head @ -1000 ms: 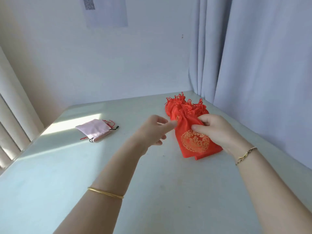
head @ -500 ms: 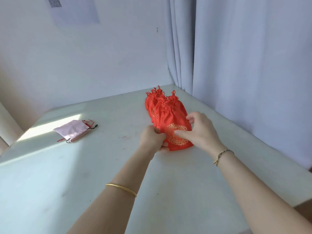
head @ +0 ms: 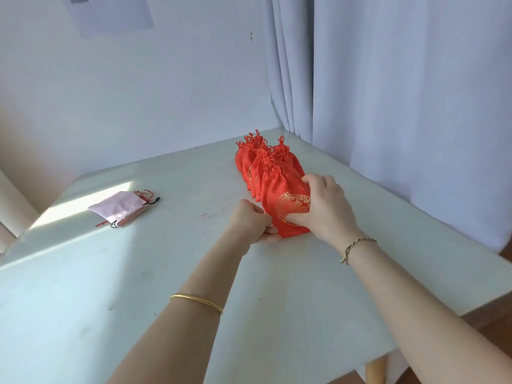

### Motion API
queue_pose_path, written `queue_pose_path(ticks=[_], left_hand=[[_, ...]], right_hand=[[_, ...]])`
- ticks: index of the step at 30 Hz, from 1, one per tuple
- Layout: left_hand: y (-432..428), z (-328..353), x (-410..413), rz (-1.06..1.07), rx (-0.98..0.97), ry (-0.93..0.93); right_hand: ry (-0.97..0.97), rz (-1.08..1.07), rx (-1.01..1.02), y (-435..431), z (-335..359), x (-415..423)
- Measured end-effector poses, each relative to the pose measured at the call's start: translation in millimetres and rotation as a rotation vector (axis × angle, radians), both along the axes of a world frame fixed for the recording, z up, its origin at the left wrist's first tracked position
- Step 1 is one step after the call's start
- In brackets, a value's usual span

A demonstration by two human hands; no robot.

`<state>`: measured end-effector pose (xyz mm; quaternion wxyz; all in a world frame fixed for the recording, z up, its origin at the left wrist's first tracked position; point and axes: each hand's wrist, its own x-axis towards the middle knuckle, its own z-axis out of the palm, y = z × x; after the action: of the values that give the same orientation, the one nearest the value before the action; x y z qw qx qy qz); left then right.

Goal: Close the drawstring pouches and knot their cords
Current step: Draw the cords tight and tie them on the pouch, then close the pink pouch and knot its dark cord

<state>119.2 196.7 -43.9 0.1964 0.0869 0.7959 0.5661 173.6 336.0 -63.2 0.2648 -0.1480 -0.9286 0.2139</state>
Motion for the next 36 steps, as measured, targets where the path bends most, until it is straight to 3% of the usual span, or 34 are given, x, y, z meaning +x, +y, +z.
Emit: queue_pose_path(ticks=[7,10,12,14,19,23,26,30,33,36], left_hand=[[-18.6,1.0,-7.0,0.145,0.059,-0.005],[-38.6,5.2,-16.6,0.238,0.111,0.062],[-63.8,5.9,-29.7,0.327,0.109,0.150],[-93.6,3.9,-45.8,0.396,0.019,0.278],[-179.3,-9.4,-92.7,0.505,-0.573,0.505],[-210.4,-20.3,-126.4,0.537,-0.817,0.550],[-221.3,-30.2,-147.3,0.558,-0.885,0.520],[-225.2,-32.0,-155.7,0.699,-0.707,0.580],[-222.0,-4.9,-146.8,0.890,-0.462,0.792],[-212.0,32.9,-128.9,0.878,-0.279,1.000]], right_hand=[[0.208,-0.121,0.258,-24.4,13.4,1.1],[0.370,-0.044,0.334,-55.8,22.8,-10.7],[0.368,0.089,0.322,-87.9,27.8,-28.3],[0.267,0.244,0.197,-120.2,27.5,-50.5],[0.009,0.392,-0.375,-188.0,7.3,-117.9],[-0.023,0.356,-0.453,-199.0,-20.5,-144.8],[0.023,0.345,-0.534,-192.4,-28.4,-154.4],[0.040,0.353,-0.564,-189.9,-31.5,-158.5],[0.090,0.386,-0.624,-194.1,-27.2,-158.9],[0.214,0.468,-0.714,-198.8,0.3,-154.9]])
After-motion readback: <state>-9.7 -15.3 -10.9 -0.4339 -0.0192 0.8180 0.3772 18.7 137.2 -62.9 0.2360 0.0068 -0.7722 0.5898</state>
